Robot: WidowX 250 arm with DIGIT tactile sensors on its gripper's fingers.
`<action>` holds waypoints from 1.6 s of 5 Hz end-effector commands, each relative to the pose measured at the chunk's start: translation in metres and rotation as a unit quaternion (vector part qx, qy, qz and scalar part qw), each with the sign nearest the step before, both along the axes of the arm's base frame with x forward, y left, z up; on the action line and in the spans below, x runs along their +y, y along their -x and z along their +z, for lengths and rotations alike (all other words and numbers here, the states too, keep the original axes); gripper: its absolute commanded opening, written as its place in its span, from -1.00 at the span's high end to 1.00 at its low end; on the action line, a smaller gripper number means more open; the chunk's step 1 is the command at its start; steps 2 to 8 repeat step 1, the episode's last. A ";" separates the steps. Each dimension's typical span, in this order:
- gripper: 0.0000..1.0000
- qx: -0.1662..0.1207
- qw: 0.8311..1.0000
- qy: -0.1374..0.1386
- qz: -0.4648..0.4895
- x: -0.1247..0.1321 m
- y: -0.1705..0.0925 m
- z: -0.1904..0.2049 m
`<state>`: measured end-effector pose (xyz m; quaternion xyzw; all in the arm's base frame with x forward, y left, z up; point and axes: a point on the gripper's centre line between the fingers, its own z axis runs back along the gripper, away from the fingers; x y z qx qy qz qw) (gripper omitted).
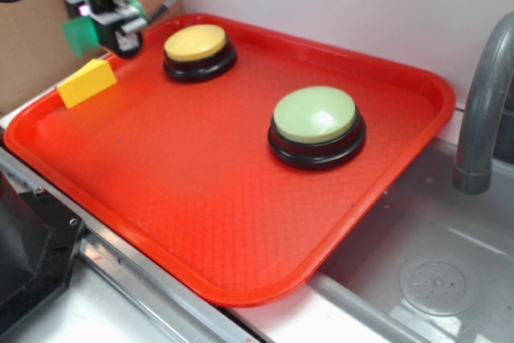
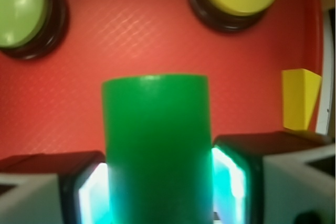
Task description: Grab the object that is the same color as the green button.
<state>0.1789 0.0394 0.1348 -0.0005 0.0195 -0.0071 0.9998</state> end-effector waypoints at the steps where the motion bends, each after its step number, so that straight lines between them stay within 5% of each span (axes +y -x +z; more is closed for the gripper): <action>1: -0.60 0.063 0.997 0.007 -0.043 0.004 0.005 0.004; 8: -0.60 0.063 0.997 0.007 -0.043 0.004 0.005 0.004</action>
